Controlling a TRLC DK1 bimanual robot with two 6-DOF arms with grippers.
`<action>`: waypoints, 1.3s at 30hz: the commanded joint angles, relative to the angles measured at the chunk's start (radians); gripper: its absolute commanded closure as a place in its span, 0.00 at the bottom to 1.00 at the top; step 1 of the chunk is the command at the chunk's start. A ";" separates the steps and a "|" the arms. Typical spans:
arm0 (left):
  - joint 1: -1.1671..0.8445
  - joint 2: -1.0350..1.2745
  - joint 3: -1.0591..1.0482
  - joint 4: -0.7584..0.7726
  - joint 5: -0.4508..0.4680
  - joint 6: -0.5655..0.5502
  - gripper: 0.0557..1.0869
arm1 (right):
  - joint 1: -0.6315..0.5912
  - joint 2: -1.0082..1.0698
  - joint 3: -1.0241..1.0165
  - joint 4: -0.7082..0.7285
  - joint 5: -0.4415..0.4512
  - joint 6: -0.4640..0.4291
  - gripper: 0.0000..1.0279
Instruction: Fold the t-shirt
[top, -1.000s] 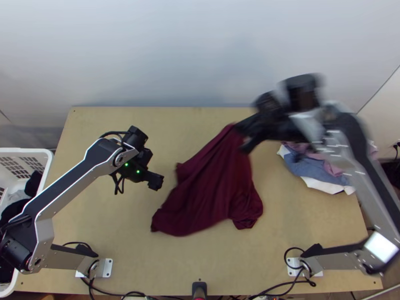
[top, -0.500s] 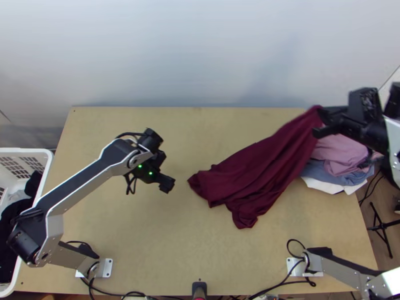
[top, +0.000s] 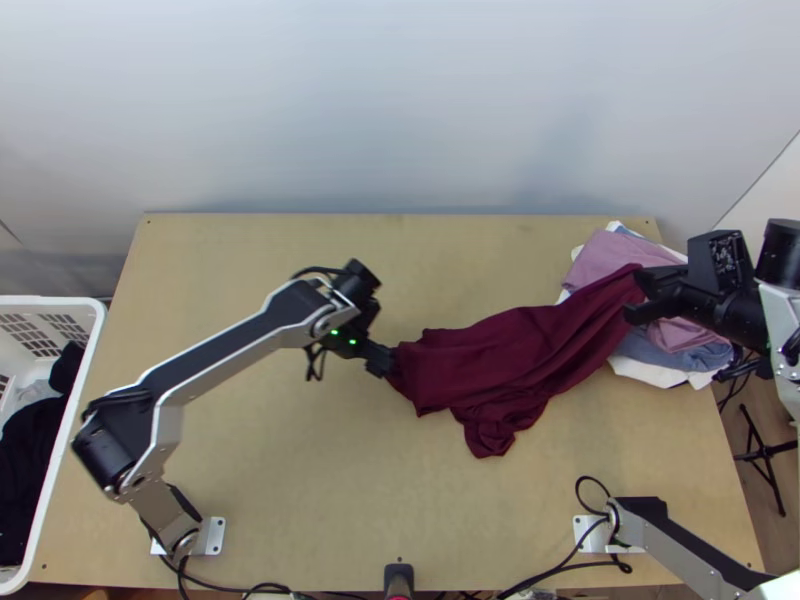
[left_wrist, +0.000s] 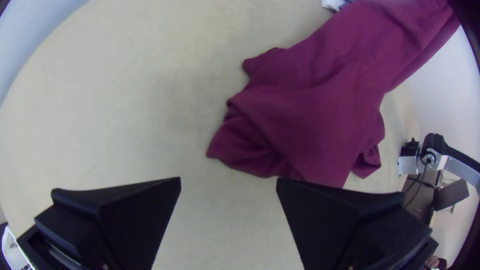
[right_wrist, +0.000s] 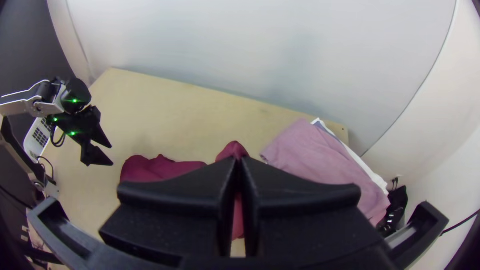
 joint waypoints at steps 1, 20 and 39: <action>-0.084 0.114 0.048 0.089 -0.016 -0.014 0.14 | -0.002 -0.033 -0.033 -0.002 -0.001 0.008 0.97; -0.061 0.232 0.062 0.236 -0.077 -0.022 0.96 | -0.013 -0.078 -0.065 -0.011 -0.001 -0.001 0.97; 0.488 -0.271 0.266 -0.120 0.173 0.024 0.96 | 0.346 0.067 0.199 -0.040 -0.013 0.114 0.97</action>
